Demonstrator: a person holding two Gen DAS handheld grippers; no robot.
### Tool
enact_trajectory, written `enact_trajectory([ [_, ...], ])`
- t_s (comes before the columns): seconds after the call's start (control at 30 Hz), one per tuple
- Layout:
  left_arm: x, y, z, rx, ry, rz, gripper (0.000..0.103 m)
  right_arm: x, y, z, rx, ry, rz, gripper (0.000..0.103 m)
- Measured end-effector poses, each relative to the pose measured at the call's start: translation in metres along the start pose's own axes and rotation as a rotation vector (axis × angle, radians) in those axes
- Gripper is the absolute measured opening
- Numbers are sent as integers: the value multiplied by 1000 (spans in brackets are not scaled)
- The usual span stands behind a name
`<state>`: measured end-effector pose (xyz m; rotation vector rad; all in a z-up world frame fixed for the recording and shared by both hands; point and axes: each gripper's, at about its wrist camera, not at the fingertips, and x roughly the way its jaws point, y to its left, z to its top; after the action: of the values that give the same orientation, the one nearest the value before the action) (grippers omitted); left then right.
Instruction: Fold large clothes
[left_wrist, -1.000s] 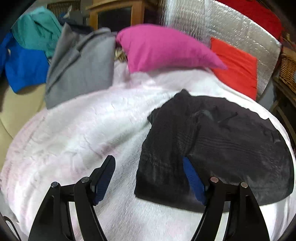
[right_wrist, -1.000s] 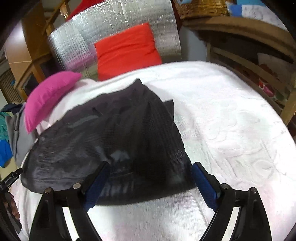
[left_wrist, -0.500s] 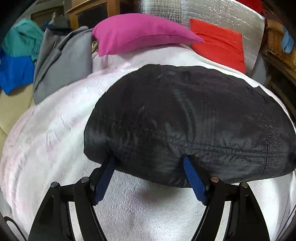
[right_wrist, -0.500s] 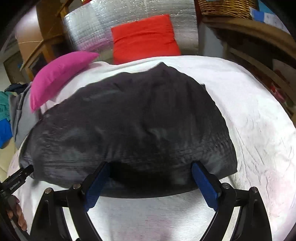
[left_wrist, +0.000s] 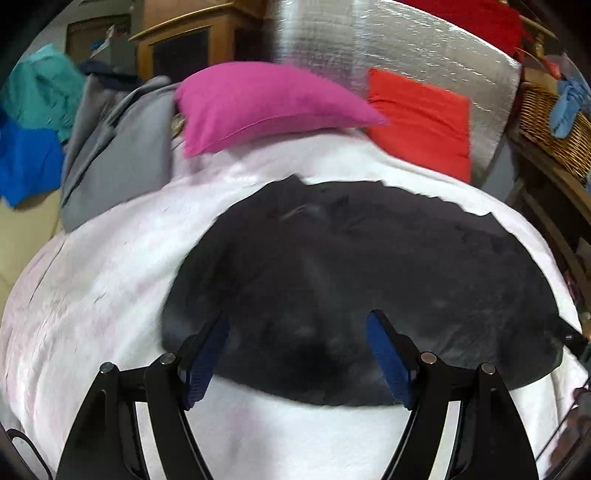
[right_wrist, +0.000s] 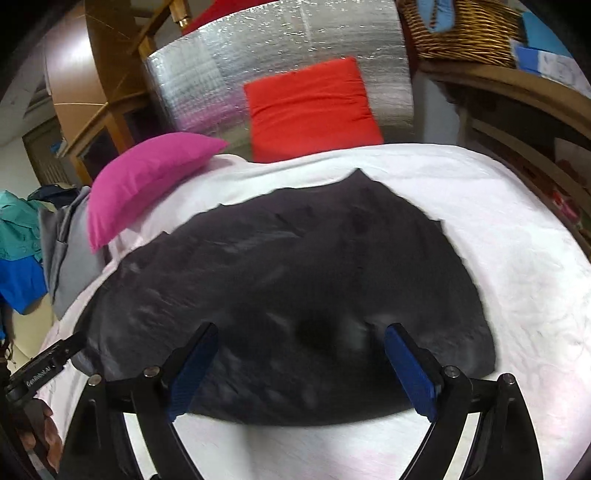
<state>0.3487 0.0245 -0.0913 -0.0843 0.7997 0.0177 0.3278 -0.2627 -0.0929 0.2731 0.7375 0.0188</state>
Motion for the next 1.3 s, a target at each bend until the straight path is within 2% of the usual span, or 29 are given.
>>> enact_trajectory([
  [0.13,30,-34,5,68,37,-20,78,23,24,-4,-22,-4,1,93],
  [0.23,56,-51,-8,130,71,24,78,46,32,-16,-75,31,-51,93],
  [0.37,71,-63,-27,231,38,94,80,57,45,-35,-209,30,-155,94],
  [0.67,79,-62,-25,242,50,101,82,62,45,-38,-217,41,-190,97],
  [1.0,77,-55,-16,233,69,81,82,48,31,-31,-193,79,-144,97],
  [1.23,76,-56,-21,237,65,84,82,54,27,-35,-180,87,-140,98],
  [1.3,70,-52,-17,235,81,59,82,51,25,-32,-173,99,-116,98],
])
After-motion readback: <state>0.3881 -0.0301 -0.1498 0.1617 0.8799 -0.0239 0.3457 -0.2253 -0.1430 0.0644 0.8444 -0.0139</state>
